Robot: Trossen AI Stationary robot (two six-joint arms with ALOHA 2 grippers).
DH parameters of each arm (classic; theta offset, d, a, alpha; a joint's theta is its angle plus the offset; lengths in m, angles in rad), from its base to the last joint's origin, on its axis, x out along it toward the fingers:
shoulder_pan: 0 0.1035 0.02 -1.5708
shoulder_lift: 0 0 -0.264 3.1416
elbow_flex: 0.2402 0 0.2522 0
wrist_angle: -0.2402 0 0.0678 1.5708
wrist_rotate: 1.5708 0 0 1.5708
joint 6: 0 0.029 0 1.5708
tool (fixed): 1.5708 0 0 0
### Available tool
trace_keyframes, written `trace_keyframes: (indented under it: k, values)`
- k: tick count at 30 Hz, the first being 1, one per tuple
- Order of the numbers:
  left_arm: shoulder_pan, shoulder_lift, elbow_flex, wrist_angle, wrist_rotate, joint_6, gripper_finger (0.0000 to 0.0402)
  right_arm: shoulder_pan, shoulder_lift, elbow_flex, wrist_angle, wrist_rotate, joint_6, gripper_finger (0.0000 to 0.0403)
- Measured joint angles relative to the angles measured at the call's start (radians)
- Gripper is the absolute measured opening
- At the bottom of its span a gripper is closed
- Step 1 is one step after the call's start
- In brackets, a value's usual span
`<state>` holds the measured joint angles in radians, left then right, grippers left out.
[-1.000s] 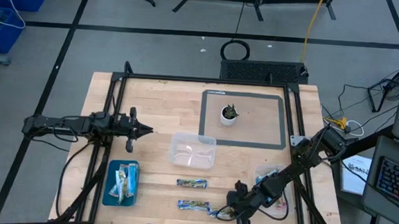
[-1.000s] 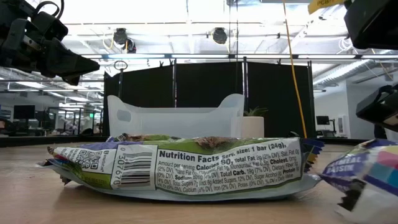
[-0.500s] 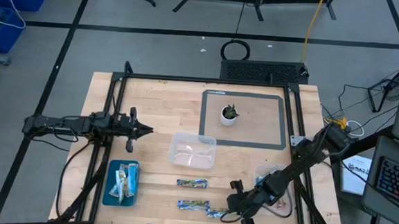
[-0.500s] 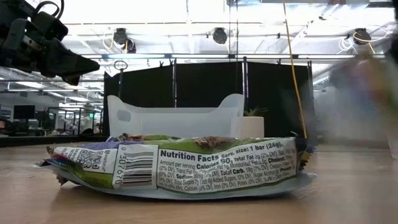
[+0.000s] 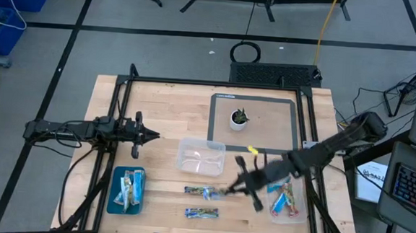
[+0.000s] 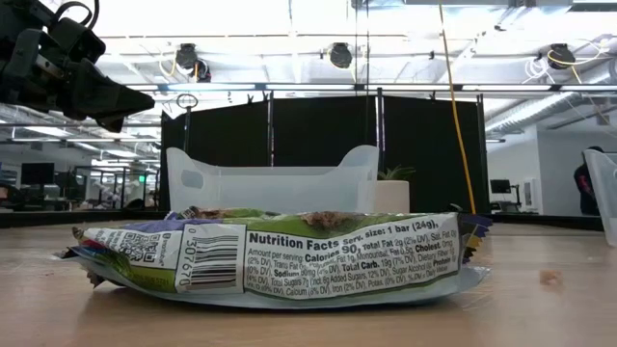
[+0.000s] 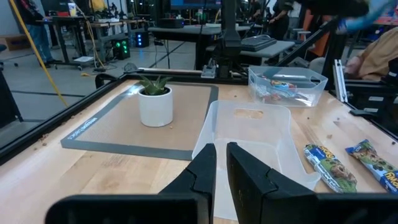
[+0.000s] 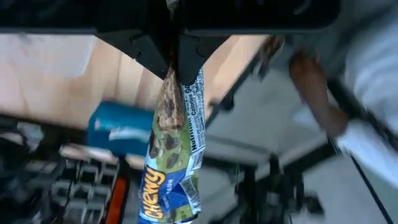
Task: Pick and place Granola Bars by type
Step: Put the blue granola bar into the left transparent bin
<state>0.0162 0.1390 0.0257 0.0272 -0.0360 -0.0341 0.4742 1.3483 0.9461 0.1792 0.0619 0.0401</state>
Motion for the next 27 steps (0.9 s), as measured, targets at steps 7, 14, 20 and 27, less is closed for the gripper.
trace_keyframes:
  k: [7, 14, 20, 27]
  values:
    - [0.0, 0.0, 0.0, 0.0, 0.0, 0.0, 0.0042, -0.253, 0.061, 0.001, 0.049, -0.22, 0.113, 0.0]
    - [0.0, 0.0, 0.0, 0.0, 0.0, 0.0, 0.0042, -0.374, 0.196, 0.019, 0.023, -0.223, 0.13, 0.0]
    - [0.0, 0.0, 0.0, 0.0, 0.0, 0.0, 0.0042, -0.407, 0.32, 0.059, -0.029, -0.221, 0.124, 0.0]
    - [0.0, 0.0, 0.0, 0.0, -0.001, 0.0, 0.0042, -0.431, 0.422, 0.078, -0.041, -0.217, 0.105, 0.0]
